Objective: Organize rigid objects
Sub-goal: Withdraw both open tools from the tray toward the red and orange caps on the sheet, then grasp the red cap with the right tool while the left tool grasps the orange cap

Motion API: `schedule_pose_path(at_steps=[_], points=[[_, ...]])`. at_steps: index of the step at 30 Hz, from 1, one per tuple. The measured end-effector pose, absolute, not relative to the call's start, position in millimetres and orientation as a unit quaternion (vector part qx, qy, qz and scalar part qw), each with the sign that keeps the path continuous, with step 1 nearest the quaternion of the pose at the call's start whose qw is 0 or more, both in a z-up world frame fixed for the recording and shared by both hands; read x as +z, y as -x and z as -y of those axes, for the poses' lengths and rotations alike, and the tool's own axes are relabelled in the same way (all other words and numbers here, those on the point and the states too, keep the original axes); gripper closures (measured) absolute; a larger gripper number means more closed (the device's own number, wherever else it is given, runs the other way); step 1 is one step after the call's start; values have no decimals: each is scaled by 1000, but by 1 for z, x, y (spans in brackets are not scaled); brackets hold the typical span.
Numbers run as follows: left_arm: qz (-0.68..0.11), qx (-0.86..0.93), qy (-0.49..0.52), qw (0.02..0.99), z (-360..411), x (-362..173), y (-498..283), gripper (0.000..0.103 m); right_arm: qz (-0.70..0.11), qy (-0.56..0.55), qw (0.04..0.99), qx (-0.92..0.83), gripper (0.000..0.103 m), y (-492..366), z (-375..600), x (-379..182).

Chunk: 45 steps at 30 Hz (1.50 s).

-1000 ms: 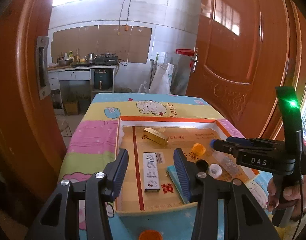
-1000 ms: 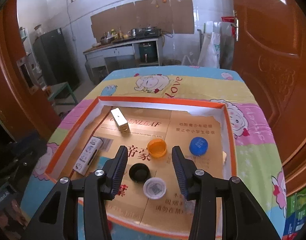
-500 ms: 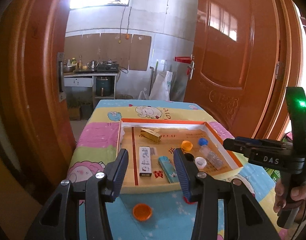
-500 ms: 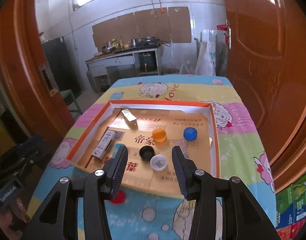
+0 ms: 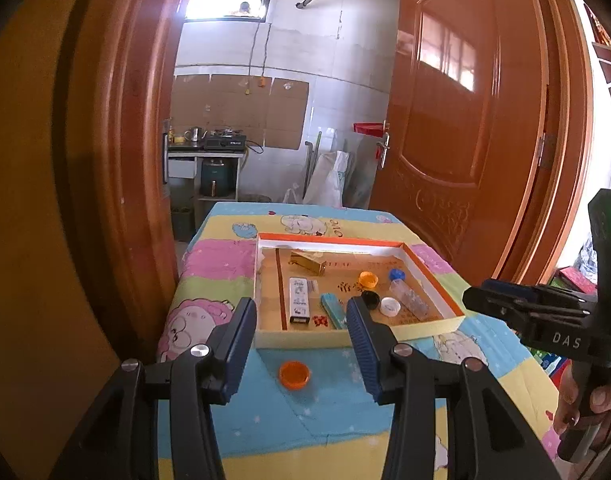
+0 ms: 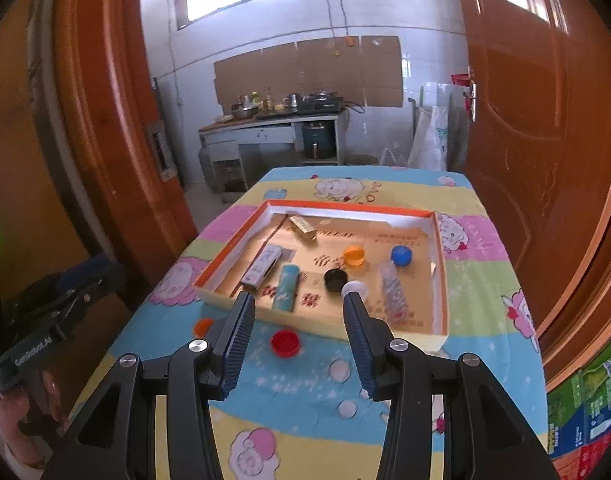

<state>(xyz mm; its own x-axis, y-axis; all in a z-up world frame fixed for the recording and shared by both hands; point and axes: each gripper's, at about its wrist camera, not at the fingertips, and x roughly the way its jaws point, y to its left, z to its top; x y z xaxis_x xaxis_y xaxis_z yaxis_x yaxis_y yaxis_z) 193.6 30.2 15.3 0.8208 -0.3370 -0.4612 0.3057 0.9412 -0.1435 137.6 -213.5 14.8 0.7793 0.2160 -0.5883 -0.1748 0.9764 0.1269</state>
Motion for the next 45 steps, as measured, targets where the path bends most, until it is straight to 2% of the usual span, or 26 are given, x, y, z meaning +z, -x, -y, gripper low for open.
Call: schedule_pose_path(at_steps=[5,8,19,34,35,36,37,38,45], points=[[-257,-163,26,952,-34,7,-185,56,-336,-22,935,114,55,-134,202,-4],[-266,-160,26,950,-36,-1,-183,56,-363,-17,924,117,38,-143,195,-23],[-281,-154,24,947,-46,-13,-187,56,-442,20,893,82,37,-198,173,-87],[-307,-157,17,939,-45,-31,-203,56,-449,31,891,63,38,-224,160,-105],[-310,-158,15,938,-44,-32,-204,56,-448,31,891,63,42,-225,160,-105],[-314,-158,14,936,-42,-33,-206,56,-447,29,892,65,60,-225,160,-105],[-317,-158,11,935,-41,-35,-208,56,-445,28,893,66,70,-226,161,-105],[-322,-158,9,933,-39,-37,-209,56,-443,24,894,69,73,-225,162,-104],[-360,-159,-43,918,-7,-58,-230,56,-442,5,893,77,73,-215,177,-100]])
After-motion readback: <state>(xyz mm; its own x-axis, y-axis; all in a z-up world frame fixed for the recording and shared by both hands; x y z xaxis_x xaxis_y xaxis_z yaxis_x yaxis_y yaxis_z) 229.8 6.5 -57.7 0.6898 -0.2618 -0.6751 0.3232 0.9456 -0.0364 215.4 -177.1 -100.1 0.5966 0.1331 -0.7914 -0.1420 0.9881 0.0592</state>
